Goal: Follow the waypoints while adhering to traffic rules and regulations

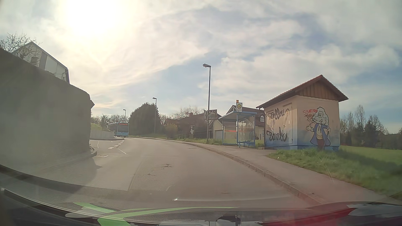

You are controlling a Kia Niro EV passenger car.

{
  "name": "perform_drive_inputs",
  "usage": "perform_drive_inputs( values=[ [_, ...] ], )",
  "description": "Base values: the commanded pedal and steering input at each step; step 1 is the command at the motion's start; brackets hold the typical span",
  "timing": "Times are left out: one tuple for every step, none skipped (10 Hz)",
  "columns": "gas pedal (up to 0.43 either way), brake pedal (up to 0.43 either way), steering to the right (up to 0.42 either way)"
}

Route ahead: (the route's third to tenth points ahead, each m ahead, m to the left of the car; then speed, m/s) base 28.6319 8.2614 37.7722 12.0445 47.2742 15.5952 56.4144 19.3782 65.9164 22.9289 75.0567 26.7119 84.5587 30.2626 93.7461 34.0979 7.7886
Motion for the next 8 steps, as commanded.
perform_drive_inputs(
  values=[
    [0.429,0.000,-0.038],
    [0.398,0.000,-0.040],
    [0.358,0.000,-0.043],
    [0.358,0.000,-0.043],
    [0.358,0.000,-0.043],
    [0.358,0.000,-0.043],
    [0.319,0.000,-0.043],
    [0.319,0.000,-0.044]
  ],
)
